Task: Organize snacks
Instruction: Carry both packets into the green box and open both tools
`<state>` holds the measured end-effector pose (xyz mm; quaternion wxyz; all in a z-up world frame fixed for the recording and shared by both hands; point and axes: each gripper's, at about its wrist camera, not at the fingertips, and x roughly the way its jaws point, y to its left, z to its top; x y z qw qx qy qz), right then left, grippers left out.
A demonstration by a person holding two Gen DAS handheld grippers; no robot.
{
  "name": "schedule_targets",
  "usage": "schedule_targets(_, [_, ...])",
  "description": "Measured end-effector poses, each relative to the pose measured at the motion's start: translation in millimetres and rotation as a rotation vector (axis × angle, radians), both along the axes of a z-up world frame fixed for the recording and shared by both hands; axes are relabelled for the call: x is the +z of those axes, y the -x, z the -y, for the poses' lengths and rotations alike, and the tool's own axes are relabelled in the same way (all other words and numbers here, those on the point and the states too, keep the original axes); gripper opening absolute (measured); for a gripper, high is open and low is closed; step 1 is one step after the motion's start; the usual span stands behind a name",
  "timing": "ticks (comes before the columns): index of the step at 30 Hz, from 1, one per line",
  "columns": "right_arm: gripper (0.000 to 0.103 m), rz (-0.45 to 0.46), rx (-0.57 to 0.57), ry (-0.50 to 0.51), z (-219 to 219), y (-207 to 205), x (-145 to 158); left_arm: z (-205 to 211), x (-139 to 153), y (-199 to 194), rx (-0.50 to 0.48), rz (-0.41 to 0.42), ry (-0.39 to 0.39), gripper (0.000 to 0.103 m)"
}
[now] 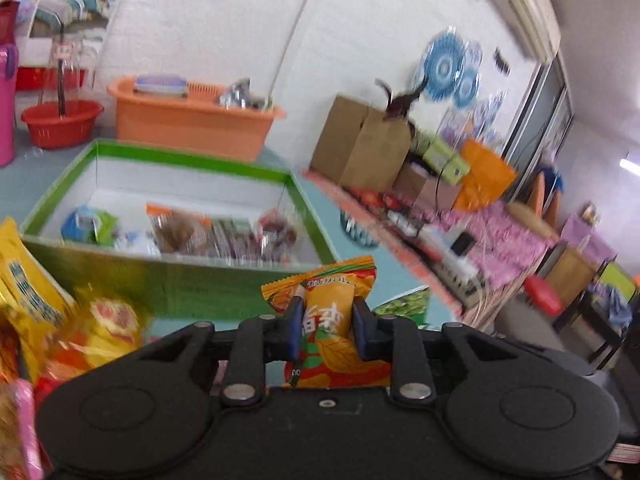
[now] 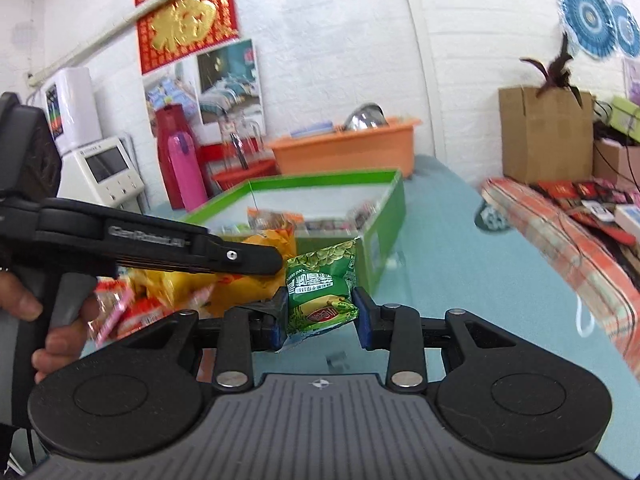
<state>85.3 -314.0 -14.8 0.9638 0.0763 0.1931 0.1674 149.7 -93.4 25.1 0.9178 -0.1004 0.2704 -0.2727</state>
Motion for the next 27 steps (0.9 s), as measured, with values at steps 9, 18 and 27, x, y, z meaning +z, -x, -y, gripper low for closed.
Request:
schedule_targets(9, [0.059, 0.109, 0.014, 0.023, -17.4, -51.9, 31.6, -43.6, 46.6, -22.2, 0.133, 0.122, 0.025, 0.065])
schedule_targets(18, [0.059, 0.086, -0.01, 0.046, -27.5, -105.7, 17.9, -71.5, 20.8, -78.3, 0.241, 0.059, 0.001, 0.065])
schedule_targets(27, [0.103, 0.05, -0.023, 0.087, -39.1, -136.9, -11.2, -73.1, -11.8, -105.6, 0.278, 0.006, -0.035, 0.103])
